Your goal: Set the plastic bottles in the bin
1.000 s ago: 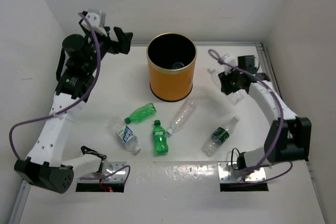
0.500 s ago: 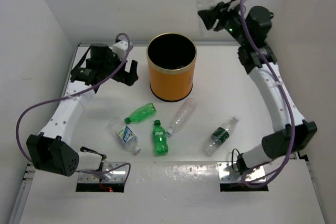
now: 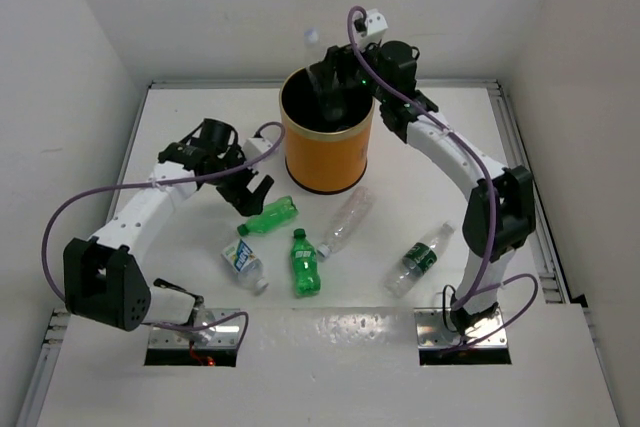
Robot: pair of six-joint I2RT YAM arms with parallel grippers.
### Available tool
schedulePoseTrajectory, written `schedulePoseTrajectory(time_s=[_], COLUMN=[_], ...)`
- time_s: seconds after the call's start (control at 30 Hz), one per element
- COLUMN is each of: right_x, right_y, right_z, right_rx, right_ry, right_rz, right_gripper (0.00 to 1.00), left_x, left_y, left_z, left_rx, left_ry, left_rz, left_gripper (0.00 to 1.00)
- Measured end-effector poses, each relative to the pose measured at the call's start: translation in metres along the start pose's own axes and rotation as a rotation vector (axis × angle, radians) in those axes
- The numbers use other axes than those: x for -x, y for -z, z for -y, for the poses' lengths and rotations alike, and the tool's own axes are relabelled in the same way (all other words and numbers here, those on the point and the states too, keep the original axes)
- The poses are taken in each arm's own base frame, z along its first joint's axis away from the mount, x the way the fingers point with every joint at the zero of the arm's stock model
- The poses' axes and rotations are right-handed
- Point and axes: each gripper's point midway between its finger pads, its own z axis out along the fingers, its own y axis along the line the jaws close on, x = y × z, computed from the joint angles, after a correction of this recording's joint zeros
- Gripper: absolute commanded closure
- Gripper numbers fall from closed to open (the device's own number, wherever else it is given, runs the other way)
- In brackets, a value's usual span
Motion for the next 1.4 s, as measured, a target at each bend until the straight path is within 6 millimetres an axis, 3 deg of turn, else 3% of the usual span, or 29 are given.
schedulePoseTrajectory(time_s=[0.2,0.3,0.47,0.6,0.63,0.67,0.8,0.87,0.97,1.03,1.1,1.17,1.27,1.33,1.4], right_x=[-0.013,0.0,0.053,0.071,0.067,0.06,0.006,-0.031,-0.085,-0.11,-0.127,-0.141,-0.156,-0.166,-0.175], right_y=[0.01,0.025,0.081,0.139,0.154,0.168,0.217,0.246,0.298,0.33,0.359,0.382,0.402,0.41,0.415], right_z=[0.006,0.008,0.016,0.026,0.029,0.032,0.04,0.042,0.042,0.04,0.04,0.038,0.036,0.034,0.031], right_rx=[-0.018,-0.023,-0.044,-0.07,-0.075,-0.08,-0.06,-0.013,0.101,0.185,0.264,0.36,0.477,0.549,0.616], right_ry=[0.021,0.019,0.032,0.066,0.08,0.096,0.205,0.282,0.402,0.476,0.548,0.626,0.726,0.769,0.806], right_rz=[-0.036,-0.036,0.027,0.035,0.016,-0.019,-0.244,-0.394,-0.617,-0.735,-0.827,-0.897,-0.946,-0.961,-0.965], right_gripper=[0.0,0.0,0.0,0.0,0.0,0.0,0.03,0.03,0.04,0.06,0.06,0.04,0.03,0.0,0.0], left_x=[-0.017,-0.024,-0.024,-0.036,-0.038,-0.04,-0.032,-0.02,0.019,0.067,0.128,0.189,0.241,0.262,0.281], left_y=[-0.027,-0.048,-0.09,-0.119,-0.125,-0.128,-0.126,-0.117,-0.081,-0.036,0.028,0.111,0.201,0.239,0.256], left_z=[0.019,0.024,0.012,0.007,0.007,0.008,0.011,0.016,0.031,0.043,0.058,0.078,0.101,0.108,0.105], left_rx=[-0.017,-0.009,0.042,0.068,0.073,0.077,0.079,0.053,-0.011,-0.044,-0.04,-0.005,0.027,0.041,0.051], left_ry=[-0.119,-0.176,-0.232,-0.255,-0.264,-0.273,-0.295,-0.295,-0.292,-0.31,-0.367,-0.446,-0.505,-0.504,-0.473], left_rz=[-0.063,-0.104,-0.16,-0.232,-0.251,-0.263,-0.259,-0.227,-0.104,0.06,0.285,0.551,0.817,0.943,1.04], left_gripper=[0.0,0.0,0.06,0.2,0.25,0.42,0.83,0.88,0.89,0.94,1.0,1.0,1.0,1.0,1.0])
